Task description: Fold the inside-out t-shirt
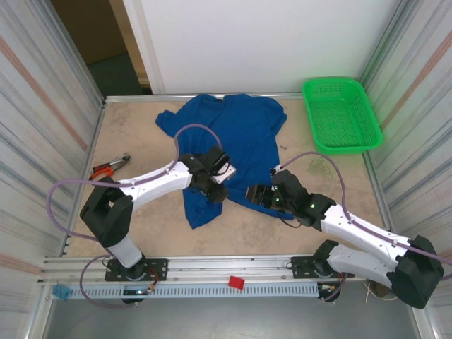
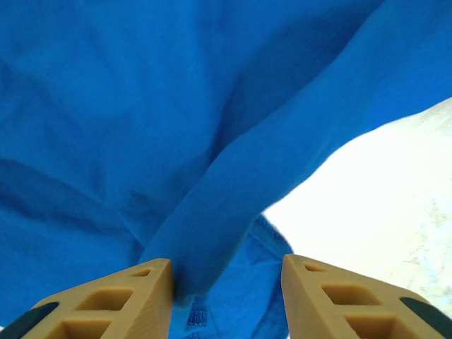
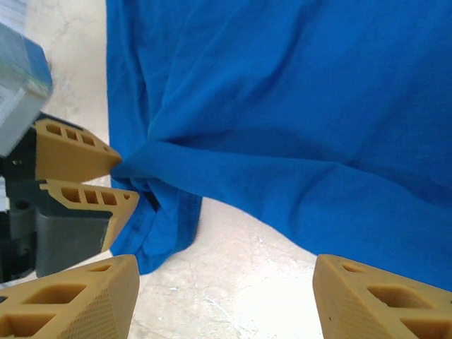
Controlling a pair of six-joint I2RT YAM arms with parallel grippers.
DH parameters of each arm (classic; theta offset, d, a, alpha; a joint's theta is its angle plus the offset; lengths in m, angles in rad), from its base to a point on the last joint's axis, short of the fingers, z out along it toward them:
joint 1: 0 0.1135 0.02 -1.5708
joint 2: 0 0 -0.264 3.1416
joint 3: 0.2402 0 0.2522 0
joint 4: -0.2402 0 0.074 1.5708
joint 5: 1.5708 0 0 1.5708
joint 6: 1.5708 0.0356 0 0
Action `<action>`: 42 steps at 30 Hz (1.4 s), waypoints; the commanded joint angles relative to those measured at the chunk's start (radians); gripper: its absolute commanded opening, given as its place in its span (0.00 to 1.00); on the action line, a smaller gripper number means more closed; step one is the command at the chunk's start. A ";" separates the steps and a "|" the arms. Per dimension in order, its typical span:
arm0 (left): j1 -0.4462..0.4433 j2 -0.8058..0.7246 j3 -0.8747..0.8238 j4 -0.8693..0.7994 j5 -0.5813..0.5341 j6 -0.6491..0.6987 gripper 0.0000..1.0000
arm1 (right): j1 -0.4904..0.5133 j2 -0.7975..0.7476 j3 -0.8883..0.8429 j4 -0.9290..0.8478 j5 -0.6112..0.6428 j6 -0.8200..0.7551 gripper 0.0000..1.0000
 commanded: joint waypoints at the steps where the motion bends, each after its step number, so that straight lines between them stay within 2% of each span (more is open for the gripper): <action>1: -0.004 -0.014 -0.030 0.063 -0.070 -0.029 0.39 | -0.010 -0.015 0.025 -0.038 0.040 0.000 0.65; 6: -0.005 -0.017 -0.031 0.088 -0.081 -0.031 0.29 | -0.009 -0.020 0.005 -0.029 0.030 0.008 0.65; 10: -0.004 -0.011 -0.017 0.093 -0.094 -0.035 0.02 | -0.009 -0.023 -0.003 -0.021 0.022 0.009 0.65; 11: -0.004 -0.011 -0.008 0.087 -0.094 -0.036 0.00 | -0.008 -0.024 -0.003 -0.018 0.015 0.007 0.65; 17: -0.005 -0.085 0.108 -0.020 -0.035 -0.037 0.00 | 0.034 -0.022 -0.009 0.036 -0.020 0.005 0.63; 21: -0.004 -0.159 0.173 -0.070 -0.002 -0.036 0.00 | 0.077 0.000 -0.011 0.107 -0.018 0.020 0.54; 26: -0.004 -0.185 0.204 -0.123 0.018 -0.026 0.00 | 0.091 0.006 -0.009 0.105 0.048 0.015 0.58; 31: -0.004 -0.221 0.176 -0.093 0.015 -0.064 0.00 | 0.091 0.004 0.003 0.143 0.020 0.019 0.57; 34: -0.004 -0.224 0.195 -0.091 0.033 -0.079 0.00 | 0.144 0.040 -0.006 0.205 0.036 0.048 0.46; 37: -0.004 -0.209 0.231 -0.111 0.050 -0.088 0.00 | 0.204 0.112 -0.019 0.311 0.077 0.074 0.29; 39: -0.004 -0.202 0.246 -0.117 0.061 -0.098 0.00 | 0.240 0.186 -0.009 0.398 0.115 0.078 0.13; 41: -0.007 -0.205 0.254 -0.119 0.082 -0.109 0.00 | 0.271 0.256 0.013 0.450 0.218 0.085 0.00; 42: -0.007 -0.209 0.255 -0.118 0.092 -0.116 0.00 | 0.286 0.292 0.016 0.480 0.298 0.092 0.00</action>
